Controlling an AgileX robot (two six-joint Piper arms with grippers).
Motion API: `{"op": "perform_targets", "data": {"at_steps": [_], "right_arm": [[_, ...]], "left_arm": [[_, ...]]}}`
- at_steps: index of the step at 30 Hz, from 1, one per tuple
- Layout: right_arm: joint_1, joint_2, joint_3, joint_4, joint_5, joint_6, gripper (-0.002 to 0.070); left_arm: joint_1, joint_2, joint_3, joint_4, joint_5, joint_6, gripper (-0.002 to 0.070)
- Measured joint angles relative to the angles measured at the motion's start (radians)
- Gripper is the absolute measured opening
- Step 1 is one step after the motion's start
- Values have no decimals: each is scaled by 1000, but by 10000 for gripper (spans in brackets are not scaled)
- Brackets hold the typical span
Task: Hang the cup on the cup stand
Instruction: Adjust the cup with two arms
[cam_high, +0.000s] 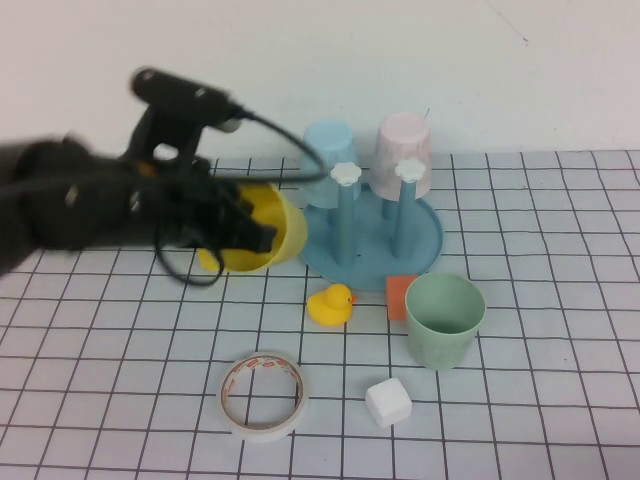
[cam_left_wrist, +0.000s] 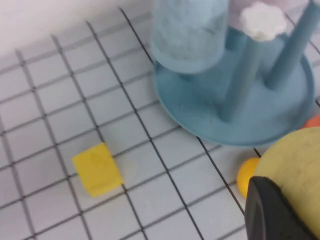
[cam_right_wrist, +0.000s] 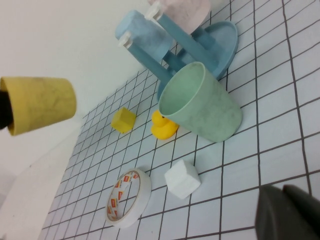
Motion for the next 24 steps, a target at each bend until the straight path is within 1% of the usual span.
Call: {"op": "perform_targets", "data": {"at_steps": [6, 9, 13, 16, 19, 22, 24], "right_arm": [[0, 0, 0, 0, 0, -2, -1], [0, 0, 0, 0, 0, -2, -1], [0, 0, 0, 0, 0, -2, -1], [0, 0, 0, 0, 0, -2, -1], [0, 0, 0, 0, 0, -2, -1], [0, 0, 0, 0, 1, -2, -1], [0, 0, 0, 0, 1, 0, -1]], "left_arm": [[0, -219, 271, -18, -323, -2, 24], [0, -315, 361, -22, -476, -19, 24], [0, -413, 460, -24, -659, -81, 23], [0, -454, 528, -22, -783, -157, 23], [0, -466, 578, 11, -877, -286, 23], [0, -467, 619, 95, -925, -429, 23], [0, -467, 647, 182, -971, -528, 23]]}}
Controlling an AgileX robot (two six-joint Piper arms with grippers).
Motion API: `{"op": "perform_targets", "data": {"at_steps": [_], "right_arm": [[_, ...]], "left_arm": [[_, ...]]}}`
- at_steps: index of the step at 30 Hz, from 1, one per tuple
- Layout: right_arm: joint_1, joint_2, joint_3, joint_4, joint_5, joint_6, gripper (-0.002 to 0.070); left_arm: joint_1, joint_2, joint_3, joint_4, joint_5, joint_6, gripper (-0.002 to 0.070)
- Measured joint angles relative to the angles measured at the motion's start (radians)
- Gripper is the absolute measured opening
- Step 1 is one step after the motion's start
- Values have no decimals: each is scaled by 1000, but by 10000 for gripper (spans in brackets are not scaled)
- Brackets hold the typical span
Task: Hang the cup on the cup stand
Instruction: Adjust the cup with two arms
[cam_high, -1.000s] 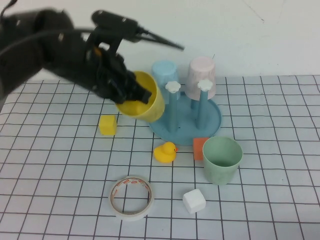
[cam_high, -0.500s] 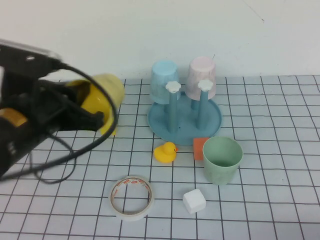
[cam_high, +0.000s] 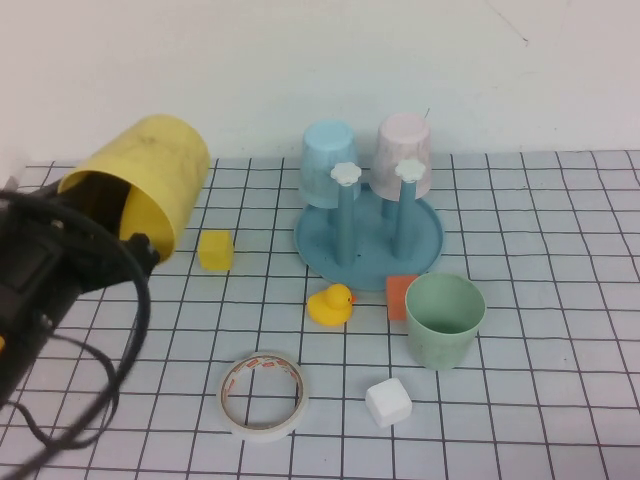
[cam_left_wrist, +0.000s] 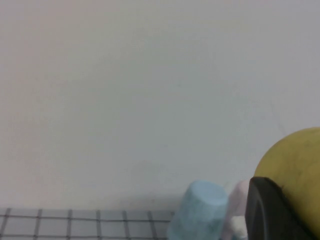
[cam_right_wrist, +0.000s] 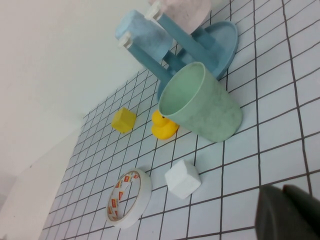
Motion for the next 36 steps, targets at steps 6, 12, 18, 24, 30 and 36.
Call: {"op": "perform_targets", "data": {"at_steps": [6, 12, 18, 24, 30, 36], "right_arm": [[0, 0, 0, 7, 13, 4, -1], [0, 0, 0, 59, 46, 4, -1], [0, 0, 0, 95, 46, 4, -1], [0, 0, 0, 161, 46, -37, -1], [0, 0, 0, 242, 46, -69, -1], [0, 0, 0, 302, 46, -91, -1]], "left_arm": [[0, 0, 50, 194, -184, -110, 23], [0, 8, 55, 210, -253, -115, 23], [0, 77, 57, 171, -311, -109, 22], [0, 146, 57, 201, -508, -79, 22], [0, 224, 57, 196, -549, -21, 22], [0, 301, 57, 186, -549, -11, 22]]}}
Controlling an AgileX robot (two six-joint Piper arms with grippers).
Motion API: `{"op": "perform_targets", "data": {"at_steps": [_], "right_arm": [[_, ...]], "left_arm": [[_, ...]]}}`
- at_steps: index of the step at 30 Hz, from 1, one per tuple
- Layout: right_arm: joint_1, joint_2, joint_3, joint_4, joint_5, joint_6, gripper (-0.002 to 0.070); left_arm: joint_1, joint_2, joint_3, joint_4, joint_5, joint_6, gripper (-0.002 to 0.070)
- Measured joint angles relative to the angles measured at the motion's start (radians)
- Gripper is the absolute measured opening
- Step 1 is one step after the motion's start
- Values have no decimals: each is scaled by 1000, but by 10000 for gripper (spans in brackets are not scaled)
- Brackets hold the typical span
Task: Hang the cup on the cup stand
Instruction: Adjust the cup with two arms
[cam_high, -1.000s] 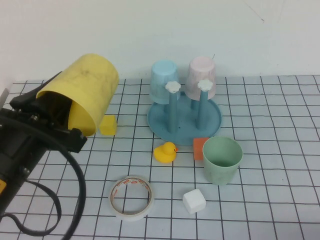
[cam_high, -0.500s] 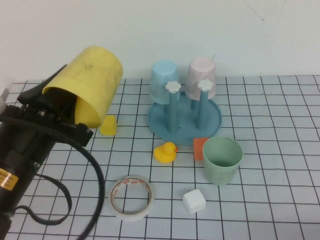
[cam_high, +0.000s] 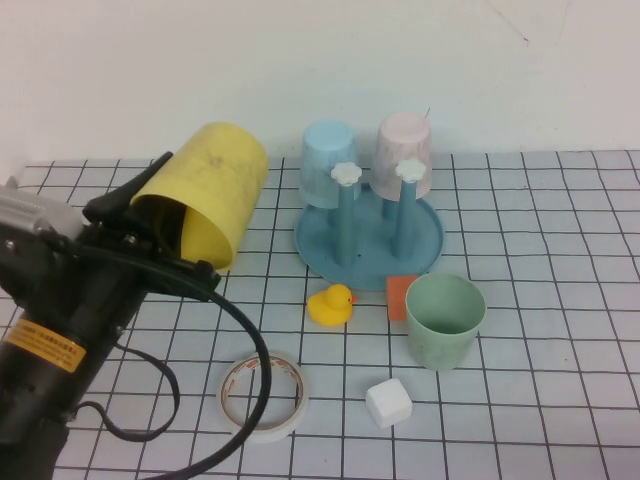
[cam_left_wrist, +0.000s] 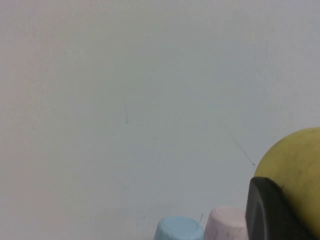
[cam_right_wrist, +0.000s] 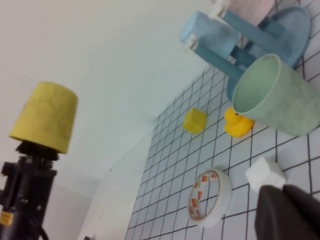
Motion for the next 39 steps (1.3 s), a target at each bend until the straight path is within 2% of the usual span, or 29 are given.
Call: {"op": "perform_targets", "data": {"at_steps": [6, 11, 27, 32, 39], "right_arm": [[0, 0, -12, 30, 14, -93, -1], [0, 64, -102, 33, 44, -161, -1], [0, 679, -589, 139, 391, -413, -1], [0, 782, -703, 155, 445, -431, 6], [0, 804, -759, 170, 453, -411, 8]], "left_arm": [[0, 22, -6, -6, 0, 0, 22], [0, 22, -13, -22, -2, 0, 22], [0, 22, -19, -4, -2, 0, 22], [0, 22, -19, 14, -2, 0, 22], [0, 22, -19, 20, -2, 0, 22]]}}
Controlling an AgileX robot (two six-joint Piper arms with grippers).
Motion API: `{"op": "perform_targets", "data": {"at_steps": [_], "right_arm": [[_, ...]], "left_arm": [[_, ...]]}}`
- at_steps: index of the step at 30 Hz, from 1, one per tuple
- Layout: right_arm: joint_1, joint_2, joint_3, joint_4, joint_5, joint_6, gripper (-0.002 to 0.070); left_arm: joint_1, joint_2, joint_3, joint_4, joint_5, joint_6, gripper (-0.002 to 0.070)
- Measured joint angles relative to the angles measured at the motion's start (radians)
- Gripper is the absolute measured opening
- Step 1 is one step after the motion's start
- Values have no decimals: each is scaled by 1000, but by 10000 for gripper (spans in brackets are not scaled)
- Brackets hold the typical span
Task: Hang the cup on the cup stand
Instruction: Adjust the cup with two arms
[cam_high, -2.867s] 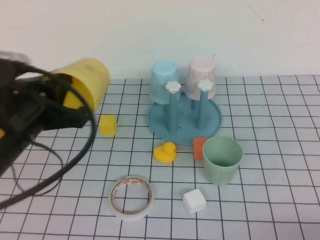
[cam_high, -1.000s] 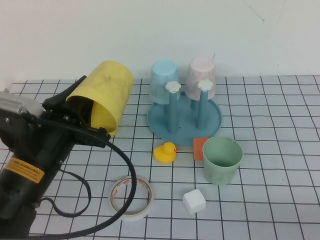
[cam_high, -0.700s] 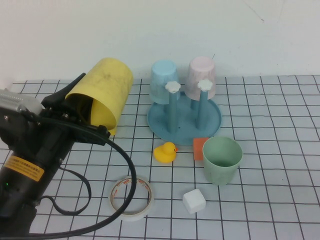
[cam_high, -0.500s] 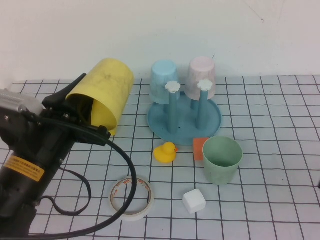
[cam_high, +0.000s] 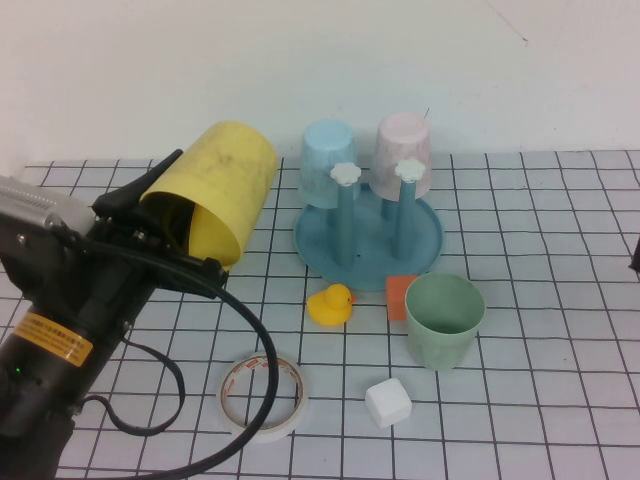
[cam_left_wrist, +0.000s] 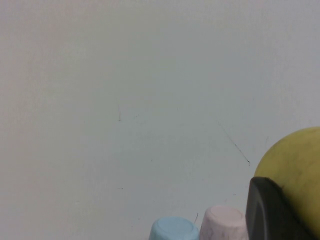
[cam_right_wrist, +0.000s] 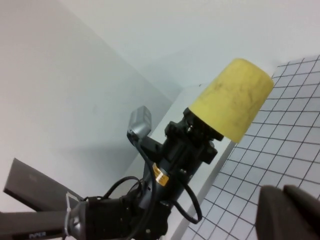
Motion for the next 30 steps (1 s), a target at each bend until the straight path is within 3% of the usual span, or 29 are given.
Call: {"op": "perform_targets", "data": {"at_steps": [10, 15, 18, 23, 25, 30], "right_arm": [[4, 29, 0, 62, -6, 26, 9], [121, 120, 0, 146, -50, -7, 29], [243, 193, -7, 212, -129, -104, 125], [446, 349, -90, 240, -292, -151, 494], [496, 414, -142, 243, -330, -147, 598], [556, 580, -316, 246, -354, -104, 680]], "left_arm": [[0, 0, -7, 33, 0, 0, 22], [0, 0, -88, 116, 2, 17, 21], [0, 0, -136, 138, -3, 34, 21], [0, 0, -156, 146, -7, 39, 21], [0, 0, -158, 164, -7, 39, 21], [0, 0, -158, 221, -7, 48, 21]]}}
